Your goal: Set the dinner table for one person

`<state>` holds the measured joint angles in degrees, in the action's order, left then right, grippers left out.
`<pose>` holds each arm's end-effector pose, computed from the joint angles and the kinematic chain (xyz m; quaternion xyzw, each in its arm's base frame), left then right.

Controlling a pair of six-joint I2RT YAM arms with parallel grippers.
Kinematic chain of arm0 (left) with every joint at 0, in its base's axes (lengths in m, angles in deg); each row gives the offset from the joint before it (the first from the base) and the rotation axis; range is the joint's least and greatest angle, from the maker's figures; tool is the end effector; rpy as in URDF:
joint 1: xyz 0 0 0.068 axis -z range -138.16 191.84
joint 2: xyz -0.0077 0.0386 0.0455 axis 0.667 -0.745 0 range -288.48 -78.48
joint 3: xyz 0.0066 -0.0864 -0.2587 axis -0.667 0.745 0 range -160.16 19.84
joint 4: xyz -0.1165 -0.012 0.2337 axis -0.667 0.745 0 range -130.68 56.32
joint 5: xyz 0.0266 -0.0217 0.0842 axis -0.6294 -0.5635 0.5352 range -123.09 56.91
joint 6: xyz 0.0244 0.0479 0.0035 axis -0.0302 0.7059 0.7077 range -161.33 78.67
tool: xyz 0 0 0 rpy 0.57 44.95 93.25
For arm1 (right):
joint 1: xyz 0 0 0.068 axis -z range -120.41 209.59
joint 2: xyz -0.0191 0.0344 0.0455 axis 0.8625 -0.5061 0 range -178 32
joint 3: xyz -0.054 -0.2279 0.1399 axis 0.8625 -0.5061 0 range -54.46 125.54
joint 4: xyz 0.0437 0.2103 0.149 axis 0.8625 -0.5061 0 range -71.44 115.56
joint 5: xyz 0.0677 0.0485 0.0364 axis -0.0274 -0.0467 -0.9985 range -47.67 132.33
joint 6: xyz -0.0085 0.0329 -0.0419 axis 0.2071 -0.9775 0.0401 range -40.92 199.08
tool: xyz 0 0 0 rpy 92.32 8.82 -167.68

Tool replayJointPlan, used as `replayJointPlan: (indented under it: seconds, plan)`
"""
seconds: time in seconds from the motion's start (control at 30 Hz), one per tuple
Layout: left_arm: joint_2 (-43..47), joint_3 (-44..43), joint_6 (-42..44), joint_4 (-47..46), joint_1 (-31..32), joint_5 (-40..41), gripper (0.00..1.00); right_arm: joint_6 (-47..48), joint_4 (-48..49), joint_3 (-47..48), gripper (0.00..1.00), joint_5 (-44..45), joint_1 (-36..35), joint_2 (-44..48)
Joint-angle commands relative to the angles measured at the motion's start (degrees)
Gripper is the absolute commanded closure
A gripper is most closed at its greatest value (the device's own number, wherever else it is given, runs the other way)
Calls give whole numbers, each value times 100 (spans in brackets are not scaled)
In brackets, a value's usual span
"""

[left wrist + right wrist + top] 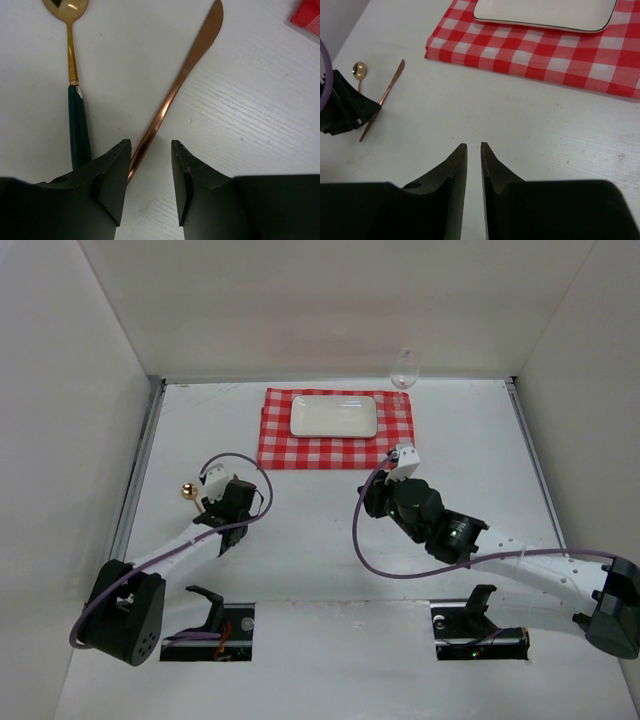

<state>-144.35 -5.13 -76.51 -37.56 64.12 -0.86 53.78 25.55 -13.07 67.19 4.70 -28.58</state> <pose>0.2028 -0.0626 0.1671 -0.2071 0.8666 0.0437 0.4519 0.1513 0.1892 0.2845 -0.0828 0.8015 0.2301 0.5457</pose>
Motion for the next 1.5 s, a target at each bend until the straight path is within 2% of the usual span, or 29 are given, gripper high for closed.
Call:
replayJointPlan:
  seconds: [0.0, 0.23, 0.57, 0.77, 0.97, 1.1, 1.27, 1.37, 1.47]
  plan:
    - [-58, 62, -234, 128, 113, 73, 66, 77, 520, 71, 77, 54, -61, 2]
    - [215, 256, -587, 207, 140, -50, 67, 210, 546, 159, 76, 27, -8, 46]
    - [-137, 133, -525, 145, 123, -173, 75, 236, 520, 115, 75, 45, 36, 178]
    - [-128, 150, -595, 190, 44, -243, 76, 236, 511, 63, 74, 45, 115, 380]
    - [-93, 194, -595, 128, -36, -243, 91, 219, 493, 10, 74, 36, 141, 538]
    - [21, 212, -525, 14, 26, -243, 97, 183, 502, -69, 74, 45, 141, 635]
    - [688, -147, -385, 197, 447, -270, 99, 52, 493, -394, 74, 141, 246, 871]
    - [908, -656, -358, 435, 991, -235, 99, -141, 537, -675, 67, 238, 457, 1082]
    - [708, -1227, -341, 278, 1641, -270, 99, -370, 529, -912, 62, 317, 773, 1267]
